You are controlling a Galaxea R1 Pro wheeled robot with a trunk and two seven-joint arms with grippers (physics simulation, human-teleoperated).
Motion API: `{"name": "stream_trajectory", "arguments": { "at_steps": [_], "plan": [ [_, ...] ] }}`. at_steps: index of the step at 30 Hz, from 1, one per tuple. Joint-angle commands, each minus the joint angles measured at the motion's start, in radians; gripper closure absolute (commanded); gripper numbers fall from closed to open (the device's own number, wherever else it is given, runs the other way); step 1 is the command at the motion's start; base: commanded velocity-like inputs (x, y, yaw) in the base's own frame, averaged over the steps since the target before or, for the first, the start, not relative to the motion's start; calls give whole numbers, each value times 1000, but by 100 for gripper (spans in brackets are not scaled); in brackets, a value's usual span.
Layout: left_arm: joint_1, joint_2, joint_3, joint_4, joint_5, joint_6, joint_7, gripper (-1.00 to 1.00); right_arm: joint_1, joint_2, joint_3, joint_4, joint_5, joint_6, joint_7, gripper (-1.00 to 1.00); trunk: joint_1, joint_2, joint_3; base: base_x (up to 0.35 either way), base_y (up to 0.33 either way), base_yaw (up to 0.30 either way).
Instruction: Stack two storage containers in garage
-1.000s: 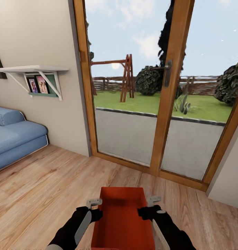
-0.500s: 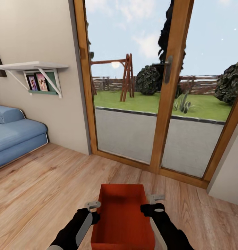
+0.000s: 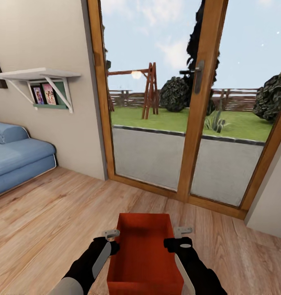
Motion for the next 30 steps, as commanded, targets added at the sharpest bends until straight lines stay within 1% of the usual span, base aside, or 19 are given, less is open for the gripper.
{"name": "stream_trajectory", "arguments": {
  "at_steps": [1, 3, 4, 5, 6, 7, 9, 10, 11, 13, 15, 17, 21, 24, 27, 30],
  "plan": [
    [-21, 0, 0, 12, 0, 1, 0, -100, 0, -1, 0, -6, 0, 1, -1, -100, 4, -7, -3, 0, 0, 0],
    [-56, -1, 0, 39, 0, 3, 0, -100, -1, -3, -1, -29, 0, 22, -3, -100, 12, -21, -10, 0, 0, 0],
    [-65, -1, 0, 45, 1, 3, 0, -100, -1, -4, -1, -38, 0, 34, -4, -100, 15, -28, -13, 0, 0, 0],
    [-82, -1, 0, 58, 1, 4, -1, -100, -2, -5, -1, -62, 0, 75, -3, -100, 19, -35, -16, 0, 0, 0],
    [-105, -1, 0, 75, 1, 5, -1, -100, -3, -6, -1, -102, 0, 144, -3, -100, 23, -42, -19, 0, 0, 0],
    [-119, -1, 0, 87, 2, 5, -2, -100, -10, -6, -2, -128, 1, 189, -2, -100, 24, -43, -23, 0, 0, 0],
    [-142, -1, 0, 105, 2, 5, -2, -100, -23, -7, -8, -158, 1, 240, -2, -100, 25, -44, -30, 0, 0, 0],
    [-150, -2, 0, 111, 2, 6, -2, -100, -27, -7, -12, -165, 1, 251, -2, -100, 25, -44, -34, 0, 0, 0],
    [-165, -2, 0, 121, 2, 6, -2, -100, -34, -7, -24, -176, 1, 268, -2, -100, 26, -44, -38, 0, 0, 0],
    [-187, -3, 0, 133, 2, 7, -1, -100, -47, -7, -40, -188, 1, 286, -3, -100, 27, -45, -46, 0, 0, 0],
    [-192, -3, 0, 136, 2, 10, -1, -100, -55, -5, -45, -191, 1, 291, -4, -100, 28, -45, -54, 0, 0, 0],
    [-199, -2, 0, 143, 3, 30, -2, -100, -72, -2, -50, -194, 1, 298, -5, -100, 28, -46, -61, 0, 0, 0],
    [-201, -2, 0, 158, 3, 53, -2, -100, -101, -2, -51, -195, 3, 313, -12, -100, 30, -47, -77, 0, 0, 0],
    [-203, -3, 0, 167, 3, 61, -2, -100, -122, -1, -52, -196, 2, 364, -17, -100, 32, -47, -88, 0, 0, 0],
    [-217, -3, 0, 173, 3, 72, -2, -100, -129, 0, -52, -196, 2, 397, -18, -100, 33, -48, -100, 0, 0, 0],
    [-228, -3, 1, 177, 3, 85, -2, -100, -132, 1, -52, -196, 2, 408, -18, -100, 34, -49, -112, 0, 0, 0]
  ]
}}
